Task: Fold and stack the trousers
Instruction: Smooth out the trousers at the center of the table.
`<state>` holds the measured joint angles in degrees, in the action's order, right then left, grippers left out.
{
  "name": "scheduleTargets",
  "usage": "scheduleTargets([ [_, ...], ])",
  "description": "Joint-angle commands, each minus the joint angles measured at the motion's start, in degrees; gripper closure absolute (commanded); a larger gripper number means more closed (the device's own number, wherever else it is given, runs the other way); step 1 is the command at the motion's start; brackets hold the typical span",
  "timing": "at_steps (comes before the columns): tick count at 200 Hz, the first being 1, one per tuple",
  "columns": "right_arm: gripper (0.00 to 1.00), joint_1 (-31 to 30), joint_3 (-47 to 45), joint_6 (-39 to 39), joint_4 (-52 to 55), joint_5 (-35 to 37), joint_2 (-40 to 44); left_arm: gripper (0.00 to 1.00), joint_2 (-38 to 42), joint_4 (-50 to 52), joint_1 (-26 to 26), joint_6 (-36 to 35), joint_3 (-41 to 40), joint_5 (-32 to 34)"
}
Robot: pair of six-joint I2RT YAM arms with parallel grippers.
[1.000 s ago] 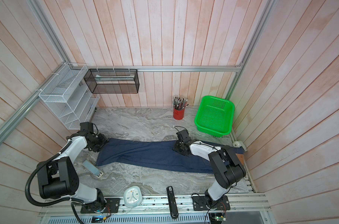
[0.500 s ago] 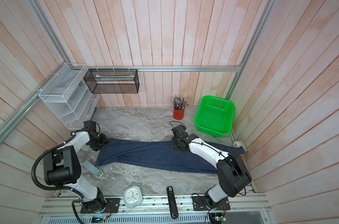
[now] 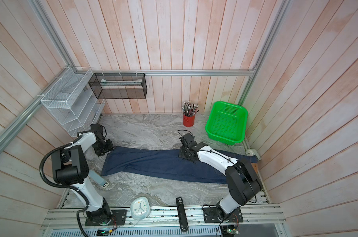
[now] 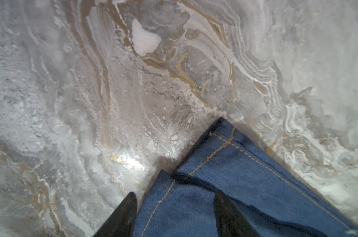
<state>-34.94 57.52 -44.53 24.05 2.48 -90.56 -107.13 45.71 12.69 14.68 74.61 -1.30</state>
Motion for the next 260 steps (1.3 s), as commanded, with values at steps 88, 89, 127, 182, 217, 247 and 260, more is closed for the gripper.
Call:
scheduleTargets([
  [88,0.4,-1.5,-0.3,0.9,-3.4,-2.9,-5.0,0.77,-8.1,5.8,-0.6,-5.3,3.2,0.1],
  [89,0.4,-1.6,-0.3,0.9,-3.4,-2.9,-5.0,0.79,-8.1,5.8,-0.6,-5.3,3.3,0.2],
  [127,0.4,-1.5,-0.5,0.9,-4.1,-3.1,-6.6,1.0,-5.1,5.4,-1.1,-4.9,5.2,1.3],
  [182,0.4,-1.5,-1.0,1.7,-4.2,-2.8,-10.4,0.99,2.0,9.3,-4.4,-4.2,12.7,10.1],
  [217,0.4,-1.5,-2.2,1.8,-5.0,-2.6,-12.0,1.0,2.1,8.7,-6.0,-5.3,16.4,11.1],
  [247,0.4,-1.4,-2.2,2.5,-4.5,-3.0,-13.9,0.93,-1.4,9.5,-6.1,-5.8,18.3,14.2],
  [260,0.4,-1.4,-2.5,2.8,-4.4,-3.4,-14.3,0.89,-3.2,10.1,-6.1,-5.8,19.1,15.3],
])
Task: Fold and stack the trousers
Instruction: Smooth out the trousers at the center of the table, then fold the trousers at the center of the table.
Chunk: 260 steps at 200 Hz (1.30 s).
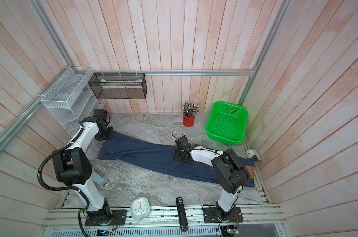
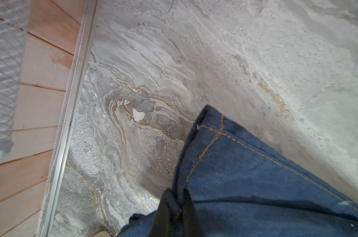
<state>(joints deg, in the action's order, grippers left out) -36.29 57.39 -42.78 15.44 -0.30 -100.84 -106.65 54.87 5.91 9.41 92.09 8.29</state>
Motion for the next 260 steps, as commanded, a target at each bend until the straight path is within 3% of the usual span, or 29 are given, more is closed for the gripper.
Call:
scheduleTargets([
  [1,0.4,-0.1,-2.4,1.1,4.2,-0.6,-4.1,0.89,-3.8,0.9,0.7,-0.6,1.6,5.8],
  [23,0.4,-0.1,-2.7,1.6,5.0,-0.7,-4.0,0.7,-5.9,0.1,0.7,-1.2,1.9,5.8],
  [73,0.4,0.1,-3.3,1.8,5.4,-0.3,-2.6,0.51,-8.8,-2.0,3.4,-2.5,1.2,-2.9],
  [136,0.4,0.1,-2.9,1.8,5.1,-0.9,-3.1,0.47,-17.3,-0.2,5.9,-4.7,4.3,-9.8],
  [180,0.4,0.2,-2.9,1.5,4.8,-1.0,-3.0,0.46,-20.8,0.8,6.0,-4.7,3.5,-7.6],
  [226,0.4,0.6,-2.7,1.6,4.6,-1.1,-3.0,0.45,-17.3,-2.0,7.1,-4.4,1.1,-2.9],
  [260,0.4,0.7,-2.4,1.8,4.5,-1.1,-3.4,0.44,-17.9,-2.0,8.1,-4.7,1.9,-8.6],
])
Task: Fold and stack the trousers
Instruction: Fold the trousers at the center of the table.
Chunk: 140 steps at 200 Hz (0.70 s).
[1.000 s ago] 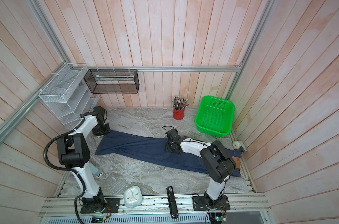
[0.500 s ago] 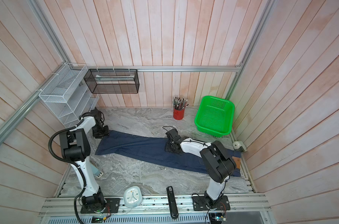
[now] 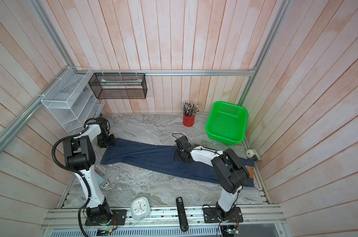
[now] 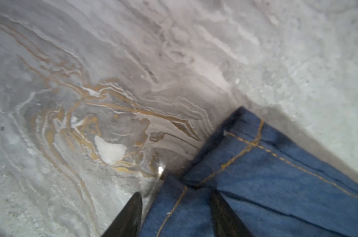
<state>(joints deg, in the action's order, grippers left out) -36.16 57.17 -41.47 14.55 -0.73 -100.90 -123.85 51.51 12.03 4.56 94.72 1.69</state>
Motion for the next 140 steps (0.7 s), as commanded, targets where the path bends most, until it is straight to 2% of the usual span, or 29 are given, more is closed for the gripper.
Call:
scheduleTargets([
  [1,0.4,0.6,-2.2,0.5,5.3,-0.6,-3.3,0.44,-0.8,1.4,2.0,0.2,-0.8,-2.3],
  [32,0.4,0.7,-2.6,0.4,5.0,-0.7,-3.5,0.44,-5.0,3.6,0.9,0.2,-0.8,-7.6],
  [93,0.4,0.9,-3.1,0.4,4.7,-0.7,-3.2,0.44,-6.5,6.2,-0.7,0.2,-3.2,-8.9],
  [122,0.4,1.0,-3.4,0.4,4.4,-0.8,-3.1,0.47,-6.4,6.8,-2.5,0.2,-4.3,-8.1],
  [140,0.4,0.9,-3.6,0.4,4.1,-0.9,-3.0,0.55,-6.6,7.0,-3.6,-1.2,-4.4,-8.4],
])
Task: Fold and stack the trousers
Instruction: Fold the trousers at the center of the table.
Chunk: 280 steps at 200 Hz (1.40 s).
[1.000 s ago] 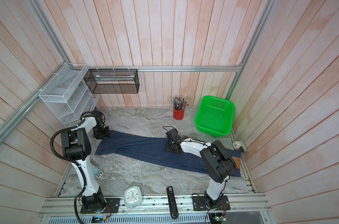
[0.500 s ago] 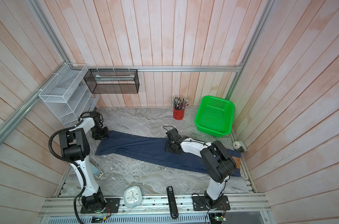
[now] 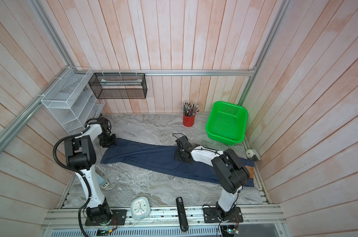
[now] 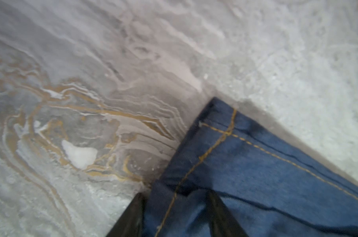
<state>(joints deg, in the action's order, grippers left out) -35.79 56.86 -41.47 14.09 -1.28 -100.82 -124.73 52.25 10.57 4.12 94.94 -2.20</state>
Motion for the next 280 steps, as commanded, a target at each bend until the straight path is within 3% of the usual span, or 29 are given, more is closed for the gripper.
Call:
scheduleTargets([
  [1,0.4,0.6,-3.3,0.4,4.5,-0.4,-3.1,0.55,-5.7,6.3,-2.2,-0.8,-4.5,-4.7],
  [42,0.4,0.6,-3.9,0.3,4.2,-0.4,-2.6,1.0,-4.7,6.8,-2.4,-1.2,-3.6,-6.3],
  [84,0.41,0.6,-2.8,0.6,4.7,-0.7,-1.7,1.0,4.9,4.9,-2.0,2.3,-0.9,-3.2],
  [133,0.4,-0.5,-0.2,2.4,5.4,-1.5,-0.6,1.0,18.0,4.4,-2.0,6.2,2.2,11.4],
  [168,0.39,-2.3,2.4,3.9,5.4,-3.0,-1.0,1.0,17.6,6.9,-2.0,5.7,3.8,15.7],
  [216,0.39,-3.5,2.7,4.6,1.7,-6.5,1.4,1.0,18.5,8.8,-3.7,6.4,5.2,16.5],
  [280,0.39,-3.6,3.4,4.9,0.9,-6.0,4.0,1.0,15.5,16.1,-16.2,14.1,12.0,20.1],
])
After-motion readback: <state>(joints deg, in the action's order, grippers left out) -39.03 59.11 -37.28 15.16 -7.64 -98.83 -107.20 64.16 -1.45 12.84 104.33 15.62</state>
